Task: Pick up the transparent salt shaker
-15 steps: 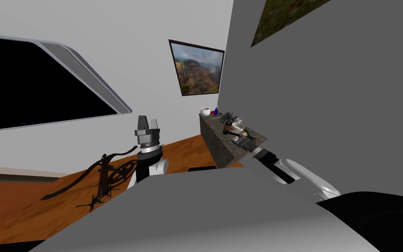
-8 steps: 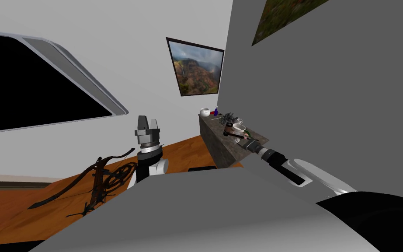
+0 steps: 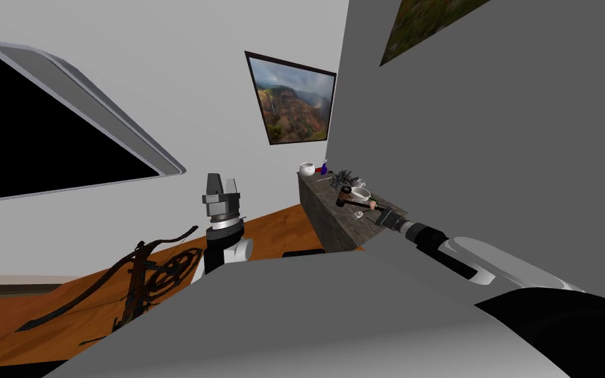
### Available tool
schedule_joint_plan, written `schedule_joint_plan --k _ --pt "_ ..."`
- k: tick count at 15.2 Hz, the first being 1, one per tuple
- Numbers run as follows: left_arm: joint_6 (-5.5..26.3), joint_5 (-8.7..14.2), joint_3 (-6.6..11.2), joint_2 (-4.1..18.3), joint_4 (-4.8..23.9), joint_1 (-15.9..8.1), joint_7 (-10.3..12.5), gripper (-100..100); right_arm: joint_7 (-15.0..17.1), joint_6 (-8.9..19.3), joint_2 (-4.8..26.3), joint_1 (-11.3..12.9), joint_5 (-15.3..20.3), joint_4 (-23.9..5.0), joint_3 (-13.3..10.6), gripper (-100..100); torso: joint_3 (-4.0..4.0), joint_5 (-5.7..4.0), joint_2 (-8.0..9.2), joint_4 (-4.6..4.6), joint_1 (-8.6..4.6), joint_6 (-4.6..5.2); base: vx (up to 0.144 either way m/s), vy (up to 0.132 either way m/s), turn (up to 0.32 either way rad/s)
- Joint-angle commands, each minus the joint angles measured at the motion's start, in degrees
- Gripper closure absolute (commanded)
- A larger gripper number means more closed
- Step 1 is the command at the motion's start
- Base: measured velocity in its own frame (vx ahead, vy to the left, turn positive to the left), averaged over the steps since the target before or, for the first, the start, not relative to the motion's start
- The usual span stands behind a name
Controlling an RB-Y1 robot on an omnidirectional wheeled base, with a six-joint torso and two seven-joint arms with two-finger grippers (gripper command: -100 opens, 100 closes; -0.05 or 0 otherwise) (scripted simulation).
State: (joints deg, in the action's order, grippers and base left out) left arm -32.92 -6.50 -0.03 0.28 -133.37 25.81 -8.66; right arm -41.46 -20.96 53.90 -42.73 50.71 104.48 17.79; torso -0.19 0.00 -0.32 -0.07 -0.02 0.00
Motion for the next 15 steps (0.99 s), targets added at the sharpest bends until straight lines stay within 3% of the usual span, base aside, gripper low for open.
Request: schedule_joint_plan --k 1,6,7,8,15 --pt "0.0 0.0 0.0 0.0 0.0 0.0 0.0 0 -1.5 0.5 1.0 -0.9 1.7 -0.5 0.8 -100 0.0 0.0 0.0 0.0 0.0 0.0 0.07 -0.003 -0.015" --pt "0.0 0.0 -0.01 0.0 0.0 0.0 0.0 0 -2.1 1.1 0.1 0.7 1.8 -3.1 0.6 -100 0.11 0.0 0.2 0.04 0.04 -0.07 0.023 0.007 0.119" --pt "0.0 0.0 -0.01 0.0 0.0 0.0 0.0 0 -1.7 1.1 0.5 0.1 1.8 -2.2 0.8 -100 0.14 0.0 0.26 0.05 0.05 -0.03 -0.004 0.009 0.047" --pt "0.0 0.0 0.0 0.0 0.0 0.0 0.0 0 -1.8 1.0 0.4 0.2 1.7 -2.4 0.8 100 0.17 0.01 0.29 0.06 0.05 0.0 0.0 0.0 0.0" --pt "0.0 0.0 0.01 0.0 0.0 0.0 0.0 0 -1.9 0.7 0.6 -0.4 1.8 -1.6 0.8 100 0.21 -0.01 0.36 0.08 -0.04 0.08 0.0 -0.005 -0.073"
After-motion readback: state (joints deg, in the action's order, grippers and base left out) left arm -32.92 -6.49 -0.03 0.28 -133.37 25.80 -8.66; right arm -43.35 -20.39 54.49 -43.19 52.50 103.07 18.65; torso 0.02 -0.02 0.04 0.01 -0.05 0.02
